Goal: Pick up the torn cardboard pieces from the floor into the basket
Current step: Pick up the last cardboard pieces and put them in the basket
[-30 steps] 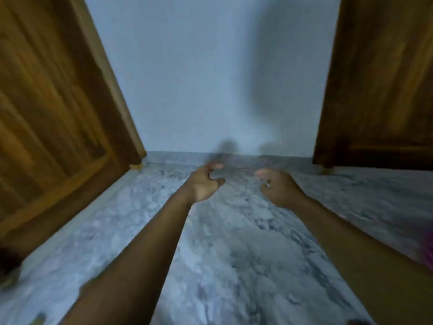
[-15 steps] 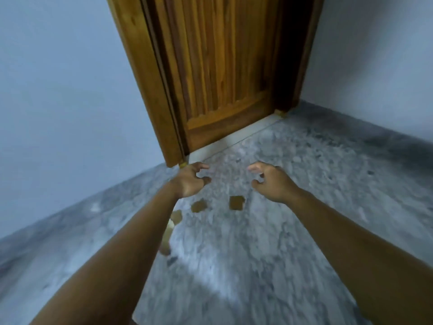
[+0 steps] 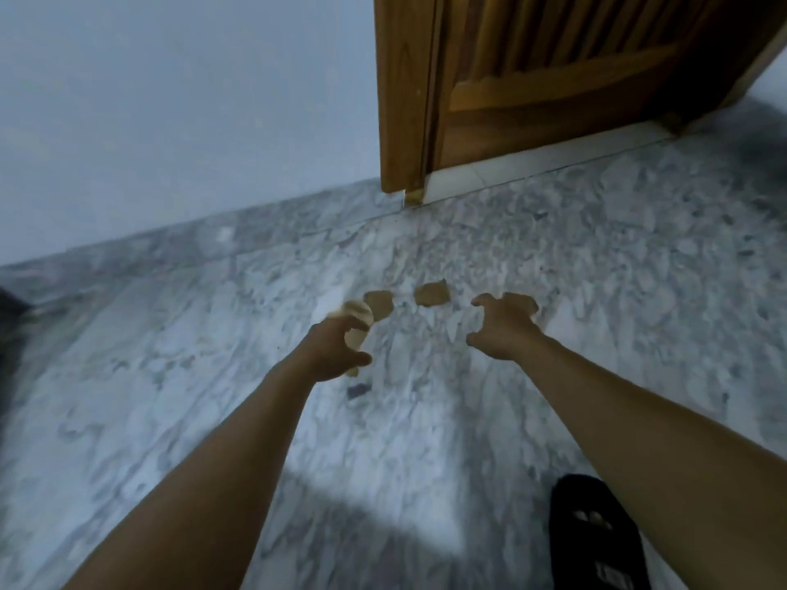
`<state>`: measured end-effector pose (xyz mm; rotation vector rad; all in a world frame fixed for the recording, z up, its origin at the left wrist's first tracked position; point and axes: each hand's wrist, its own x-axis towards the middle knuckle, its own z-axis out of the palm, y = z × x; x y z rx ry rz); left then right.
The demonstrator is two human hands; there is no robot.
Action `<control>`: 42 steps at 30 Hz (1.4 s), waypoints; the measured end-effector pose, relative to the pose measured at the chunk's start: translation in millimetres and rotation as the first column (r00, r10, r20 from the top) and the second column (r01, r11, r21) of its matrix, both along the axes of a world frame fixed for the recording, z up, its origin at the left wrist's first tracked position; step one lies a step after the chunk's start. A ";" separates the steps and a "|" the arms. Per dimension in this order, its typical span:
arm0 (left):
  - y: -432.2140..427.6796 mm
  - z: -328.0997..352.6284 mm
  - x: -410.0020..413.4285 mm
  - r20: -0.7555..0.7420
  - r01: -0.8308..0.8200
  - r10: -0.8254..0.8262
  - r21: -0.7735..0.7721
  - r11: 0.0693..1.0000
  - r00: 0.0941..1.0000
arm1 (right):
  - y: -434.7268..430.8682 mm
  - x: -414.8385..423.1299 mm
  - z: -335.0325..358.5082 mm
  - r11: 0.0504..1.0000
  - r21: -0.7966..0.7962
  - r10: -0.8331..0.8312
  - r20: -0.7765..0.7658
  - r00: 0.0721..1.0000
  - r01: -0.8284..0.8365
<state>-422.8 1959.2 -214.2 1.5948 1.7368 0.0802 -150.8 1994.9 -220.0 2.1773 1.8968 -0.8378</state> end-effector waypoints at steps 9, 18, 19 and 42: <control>50.7 -98.6 15.3 -0.140 -0.288 0.292 0.046 0.956 0.946 | 63.0 56.7 -114.3 0.950 0.050 -0.310 0.075 0.948 0.307; 94.7 -138.9 28.0 -0.276 -0.405 0.419 0.108 0.908 0.865 | 107.2 76.5 -185.6 0.889 0.149 -0.443 0.034 0.896 0.434; 95.7 -139.5 26.5 -0.245 -0.423 0.431 0.089 0.902 0.868 | 112.7 76.9 -183.3 0.888 0.113 -0.454 0.053 0.889 0.446; 52.3 -164.2 -11.7 -0.251 -0.250 0.282 0.152 0.956 0.926 | 145.4 -50.4 -144.0 0.977 -0.048 0.211 0.041 0.977 -0.209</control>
